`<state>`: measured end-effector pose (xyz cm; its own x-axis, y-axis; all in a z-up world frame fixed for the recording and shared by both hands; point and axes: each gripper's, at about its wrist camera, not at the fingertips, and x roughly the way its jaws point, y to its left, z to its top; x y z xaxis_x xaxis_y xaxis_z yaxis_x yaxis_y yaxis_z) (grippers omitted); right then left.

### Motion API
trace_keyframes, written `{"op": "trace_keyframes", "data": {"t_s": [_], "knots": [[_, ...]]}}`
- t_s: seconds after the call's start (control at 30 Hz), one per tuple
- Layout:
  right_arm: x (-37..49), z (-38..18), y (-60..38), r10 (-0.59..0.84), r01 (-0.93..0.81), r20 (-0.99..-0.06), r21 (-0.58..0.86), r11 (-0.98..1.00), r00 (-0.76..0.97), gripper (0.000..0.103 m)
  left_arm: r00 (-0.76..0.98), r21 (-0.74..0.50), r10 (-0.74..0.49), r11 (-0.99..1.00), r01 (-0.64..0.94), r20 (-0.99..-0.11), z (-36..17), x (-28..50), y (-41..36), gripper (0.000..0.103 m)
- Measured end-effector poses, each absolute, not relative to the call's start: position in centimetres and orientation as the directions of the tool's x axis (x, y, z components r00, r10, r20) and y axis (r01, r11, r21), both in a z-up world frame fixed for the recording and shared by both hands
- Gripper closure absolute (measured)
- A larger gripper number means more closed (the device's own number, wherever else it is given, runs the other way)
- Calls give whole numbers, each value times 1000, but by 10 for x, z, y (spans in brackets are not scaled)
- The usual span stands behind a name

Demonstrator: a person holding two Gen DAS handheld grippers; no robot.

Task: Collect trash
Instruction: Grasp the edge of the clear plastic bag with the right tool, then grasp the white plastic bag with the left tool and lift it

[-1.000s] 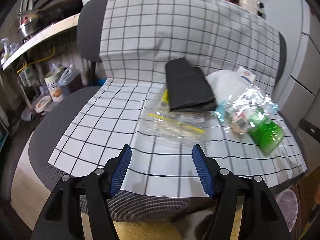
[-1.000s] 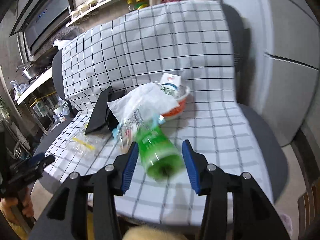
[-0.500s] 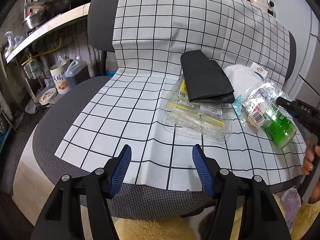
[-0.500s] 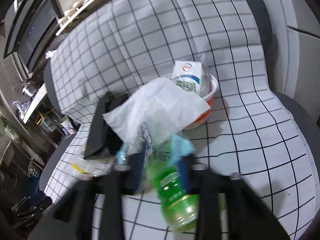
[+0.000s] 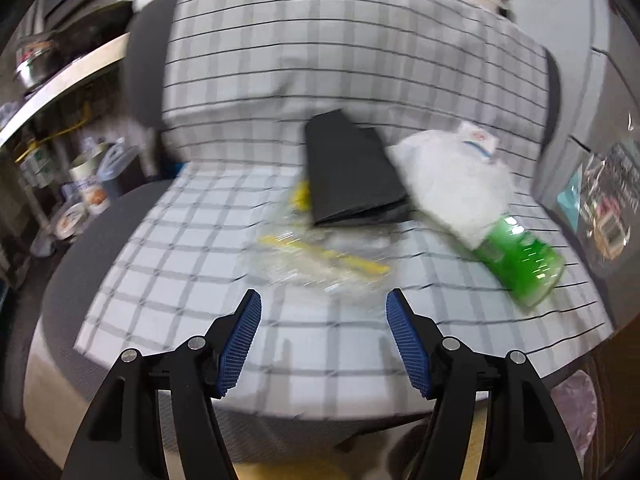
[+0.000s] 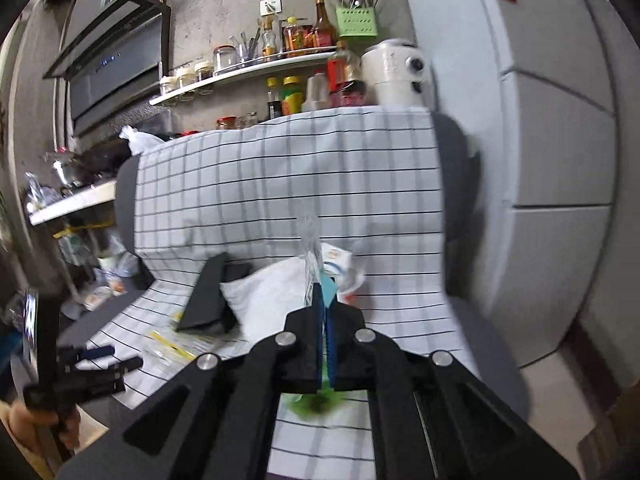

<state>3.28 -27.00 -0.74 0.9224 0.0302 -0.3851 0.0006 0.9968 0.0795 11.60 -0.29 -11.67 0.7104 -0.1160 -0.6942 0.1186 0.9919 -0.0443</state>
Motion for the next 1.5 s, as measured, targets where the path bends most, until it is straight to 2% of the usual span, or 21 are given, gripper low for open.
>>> {"op": "trace_keyframes", "data": {"t_s": [0.17, 0.37, 0.47, 0.7, 0.77, 0.83, 0.9, 0.97, 1.0, 1.2, 1.33, 1.5], "knots": [[19, -14, -291, -32, 56, -386, 53, 997, 922, 101, 701, -61, -184, 979, 197, -689, -109, 148, -50, 28], [21, -30, -308, -57, 81, -409, 41, 996, 911, 101, 679, -117, -255, 963, 242, -689, -102, 199, -93, 28], [27, -38, -316, -45, 78, -425, 61, 995, 904, 101, 653, -143, -262, 963, 231, -711, -108, 225, -109, 28], [31, -53, -332, -11, 69, -452, 112, 991, 892, 101, 577, -265, -362, 932, 248, -732, -129, 264, -128, 31], [30, -56, -337, 2, 68, -461, 137, 988, 888, 101, 551, -291, -378, 925, 243, -744, -138, 270, -131, 42], [29, -58, -341, 3, 75, -464, 148, 986, 886, 101, 552, -309, -393, 920, 243, -735, -142, 271, -129, 47], [26, -59, -342, 5, 76, -465, 155, 985, 885, 101, 572, -333, -413, 911, 245, -709, -137, 268, -124, 60], [24, -59, -342, 5, 76, -465, 155, 985, 885, 101, 590, -327, -413, 910, 254, -693, -129, 266, -122, 97], [23, -58, -342, 4, 77, -464, 155, 985, 886, 101, 603, -318, -411, 911, 262, -683, -122, 263, -121, 100], [8, -45, -344, 1, 87, -438, 181, 980, 899, 101, 704, -275, -454, 891, 361, -547, -59, 203, -107, 102], [-8, -35, -351, -9, 111, -430, 212, 971, 903, 101, 687, -211, -499, 861, 464, -528, -47, 138, -118, 102], [-35, -37, -362, -54, 180, -475, 224, 958, 878, 101, 629, -188, -570, 801, 568, -529, -69, 64, -143, 102]]}}
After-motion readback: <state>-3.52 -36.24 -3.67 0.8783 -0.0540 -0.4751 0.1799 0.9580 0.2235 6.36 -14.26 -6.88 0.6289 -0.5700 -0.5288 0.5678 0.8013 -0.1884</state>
